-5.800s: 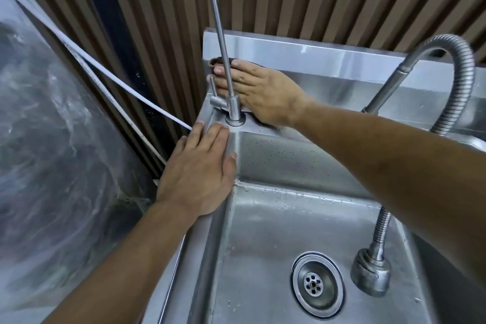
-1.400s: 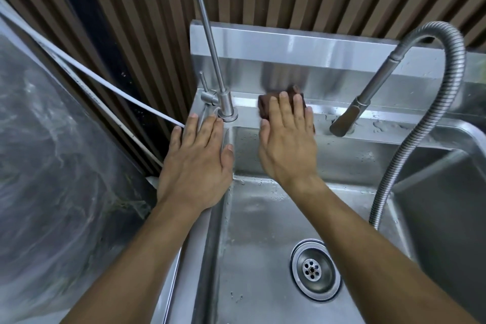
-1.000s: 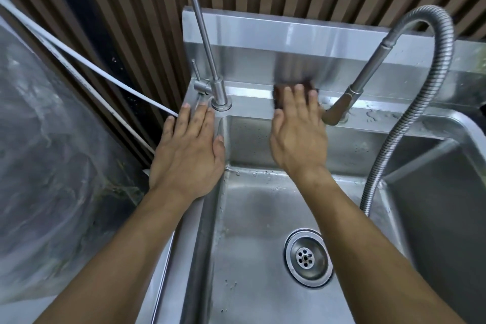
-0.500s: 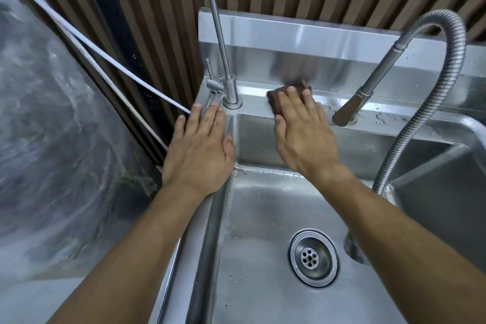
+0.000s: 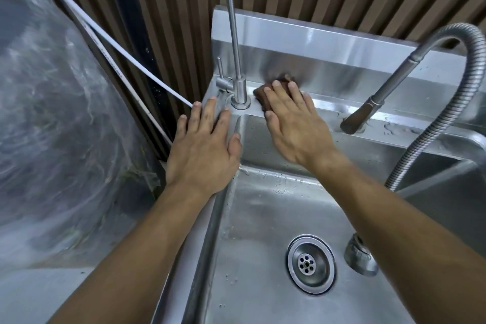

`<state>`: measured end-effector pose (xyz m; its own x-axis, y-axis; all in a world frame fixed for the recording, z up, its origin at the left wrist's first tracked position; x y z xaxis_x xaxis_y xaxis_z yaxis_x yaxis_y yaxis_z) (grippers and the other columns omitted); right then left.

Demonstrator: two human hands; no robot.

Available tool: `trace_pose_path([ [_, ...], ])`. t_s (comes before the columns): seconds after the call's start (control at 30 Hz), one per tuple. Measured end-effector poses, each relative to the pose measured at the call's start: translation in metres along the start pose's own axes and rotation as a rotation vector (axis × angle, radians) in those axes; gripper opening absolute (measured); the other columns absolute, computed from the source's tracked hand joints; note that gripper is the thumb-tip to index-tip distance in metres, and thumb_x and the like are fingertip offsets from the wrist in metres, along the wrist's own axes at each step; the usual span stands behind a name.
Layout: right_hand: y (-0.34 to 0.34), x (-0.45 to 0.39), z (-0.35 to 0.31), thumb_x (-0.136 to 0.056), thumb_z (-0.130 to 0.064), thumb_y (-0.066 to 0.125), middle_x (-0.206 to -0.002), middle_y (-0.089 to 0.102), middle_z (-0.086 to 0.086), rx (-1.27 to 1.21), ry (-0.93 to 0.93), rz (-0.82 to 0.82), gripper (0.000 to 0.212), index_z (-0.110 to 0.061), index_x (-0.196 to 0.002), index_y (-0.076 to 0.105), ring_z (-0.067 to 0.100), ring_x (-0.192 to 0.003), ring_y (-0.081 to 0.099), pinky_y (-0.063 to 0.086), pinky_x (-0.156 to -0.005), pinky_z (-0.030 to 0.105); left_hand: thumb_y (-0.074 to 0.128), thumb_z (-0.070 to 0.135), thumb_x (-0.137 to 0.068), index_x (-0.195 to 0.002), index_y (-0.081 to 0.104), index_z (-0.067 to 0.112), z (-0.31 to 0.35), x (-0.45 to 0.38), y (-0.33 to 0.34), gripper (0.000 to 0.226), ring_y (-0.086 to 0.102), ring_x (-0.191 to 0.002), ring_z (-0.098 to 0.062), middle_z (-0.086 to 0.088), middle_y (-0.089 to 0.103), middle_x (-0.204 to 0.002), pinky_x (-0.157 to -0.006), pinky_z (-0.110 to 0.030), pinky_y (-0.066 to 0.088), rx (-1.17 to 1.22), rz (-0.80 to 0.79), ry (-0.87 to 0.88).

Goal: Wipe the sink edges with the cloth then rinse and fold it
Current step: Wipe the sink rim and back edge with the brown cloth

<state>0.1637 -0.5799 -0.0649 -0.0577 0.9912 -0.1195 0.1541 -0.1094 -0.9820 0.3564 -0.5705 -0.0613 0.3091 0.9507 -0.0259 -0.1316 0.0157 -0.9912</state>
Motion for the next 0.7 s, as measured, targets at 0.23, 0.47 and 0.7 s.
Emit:
trace_pose_path([
  [0.23,-0.014,-0.039,-0.004,-0.102,-0.042,0.011,-0.174,0.009,0.002,0.212,-0.314,-0.11,0.069,-0.016,-0.166,0.011,0.018,-0.161,-0.003,-0.006,-0.131,0.039,0.004,0.051,-0.098,-0.164,0.015,0.021,-0.001,-0.001,0.003,0.073,0.002,-0.16,-0.03,-0.008,0.003,-0.173,-0.129,-0.049,0.005,-0.017,-0.012,0.019],
  [0.47,-0.03,-0.049,-0.002,-0.104,-0.045,0.016,-0.172,0.006,0.005,0.43,-0.455,-0.036,0.069,-0.011,-0.165,0.015,0.021,-0.16,0.0,0.002,-0.131,0.041,0.005,0.052,-0.099,-0.165,0.014,0.021,-0.001,-0.002,0.003,0.073,0.0,-0.16,-0.029,-0.008,0.002,-0.174,-0.129,-0.049,0.006,-0.02,-0.02,0.028],
  [0.7,-0.031,-0.014,0.019,-0.099,-0.071,0.006,-0.173,0.007,0.0,0.323,-0.352,-0.241,0.084,-0.02,-0.166,0.004,0.018,-0.161,0.0,-0.003,-0.131,0.039,0.007,0.05,-0.103,-0.165,0.008,0.021,-0.001,-0.001,0.001,0.068,-0.005,-0.16,-0.028,-0.006,-0.004,-0.174,-0.129,-0.047,0.003,-0.024,-0.031,0.021],
])
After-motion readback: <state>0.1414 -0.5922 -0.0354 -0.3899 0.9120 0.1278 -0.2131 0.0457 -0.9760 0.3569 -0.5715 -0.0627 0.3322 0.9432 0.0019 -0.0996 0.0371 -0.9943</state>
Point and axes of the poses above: each hand's wrist, its own x-axis away from the middle knuckle, its own y-axis out of the palm, z = x × y, the point moved 2 cm from there along -x, towards the middle knuckle
